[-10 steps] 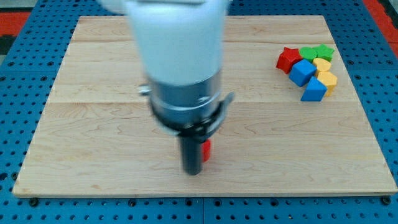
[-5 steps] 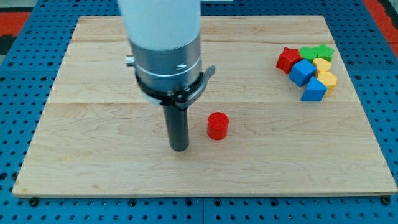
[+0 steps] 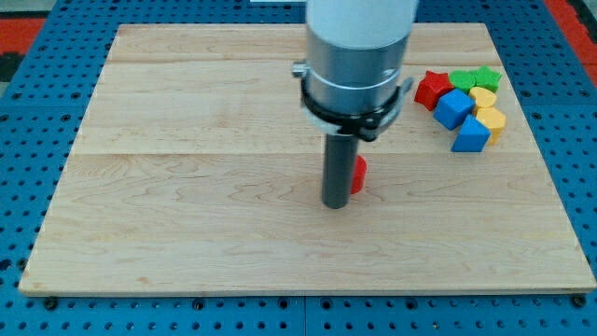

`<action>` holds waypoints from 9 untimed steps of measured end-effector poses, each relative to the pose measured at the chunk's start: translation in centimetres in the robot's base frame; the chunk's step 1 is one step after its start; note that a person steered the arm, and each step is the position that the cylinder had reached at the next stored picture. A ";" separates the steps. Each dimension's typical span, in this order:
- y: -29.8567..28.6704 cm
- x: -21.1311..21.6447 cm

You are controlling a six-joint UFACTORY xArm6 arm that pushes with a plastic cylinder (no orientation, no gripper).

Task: Push the red circle into the group of blocks

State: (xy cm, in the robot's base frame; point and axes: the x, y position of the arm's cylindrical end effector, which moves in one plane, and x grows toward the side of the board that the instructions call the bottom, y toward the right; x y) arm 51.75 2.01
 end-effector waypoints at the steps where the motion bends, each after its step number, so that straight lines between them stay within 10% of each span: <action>1: -1.7 -1.0; 3: 9.7 -4.7; 9: 5.8 -7.5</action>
State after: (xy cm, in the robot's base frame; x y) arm 44.24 7.83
